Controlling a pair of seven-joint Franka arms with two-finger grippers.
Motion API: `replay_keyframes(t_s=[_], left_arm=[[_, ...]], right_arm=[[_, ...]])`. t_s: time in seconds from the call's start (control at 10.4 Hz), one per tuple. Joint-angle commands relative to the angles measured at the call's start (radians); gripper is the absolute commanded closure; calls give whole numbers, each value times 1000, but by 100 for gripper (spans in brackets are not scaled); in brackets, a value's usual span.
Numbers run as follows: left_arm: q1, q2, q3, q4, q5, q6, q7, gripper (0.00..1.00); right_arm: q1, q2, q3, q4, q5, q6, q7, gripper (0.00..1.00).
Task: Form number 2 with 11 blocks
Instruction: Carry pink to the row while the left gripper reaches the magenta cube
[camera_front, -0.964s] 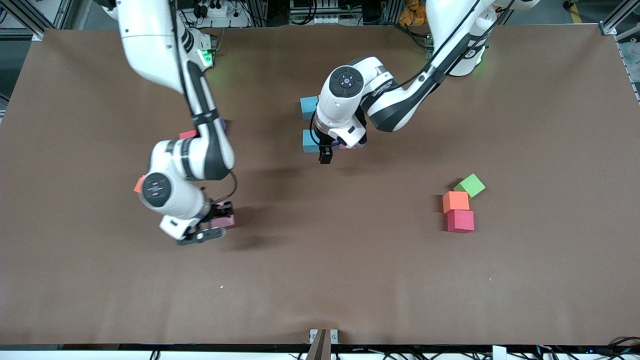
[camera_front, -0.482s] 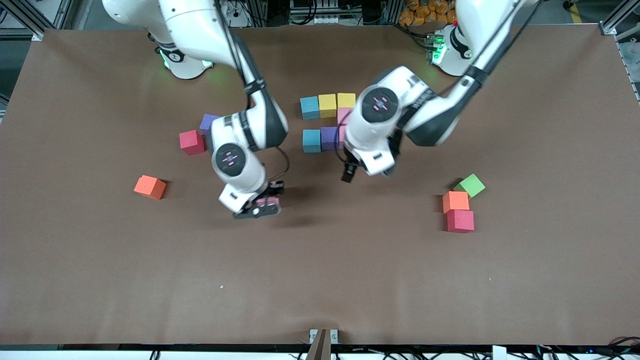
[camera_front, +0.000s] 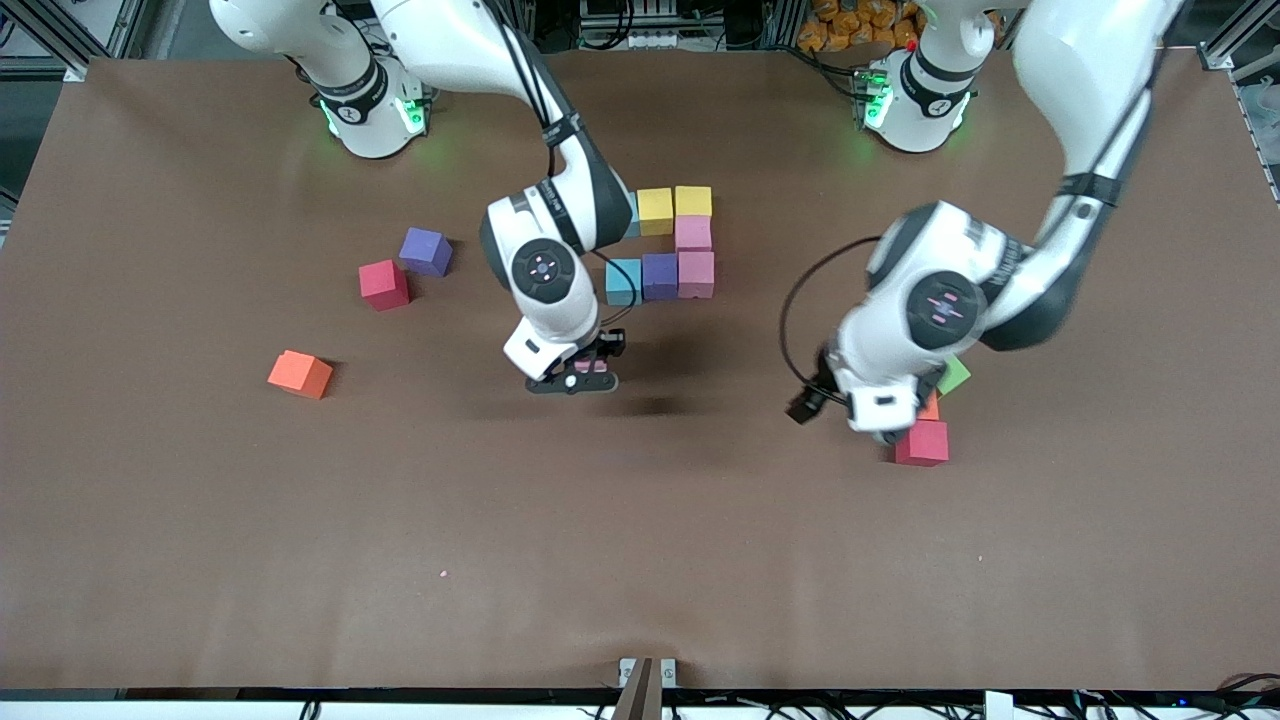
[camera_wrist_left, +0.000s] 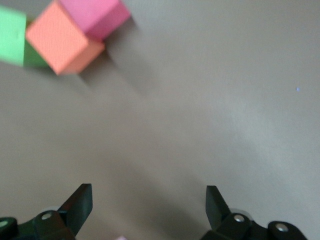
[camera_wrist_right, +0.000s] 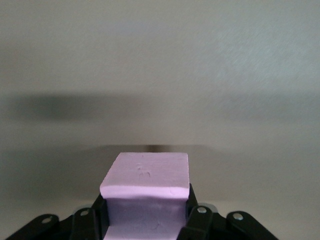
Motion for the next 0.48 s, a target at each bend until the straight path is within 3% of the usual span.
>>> replay_keyframes(t_s=[0.0,0.39], left_arm=[[-2,48,67,42,22,-24,288,0],[-8,141,170,125,32,-24,655,0]], right_arm=[[39,-7,3,-4,35,3,73,41],[73,2,20,-11,53,4,140,41]])
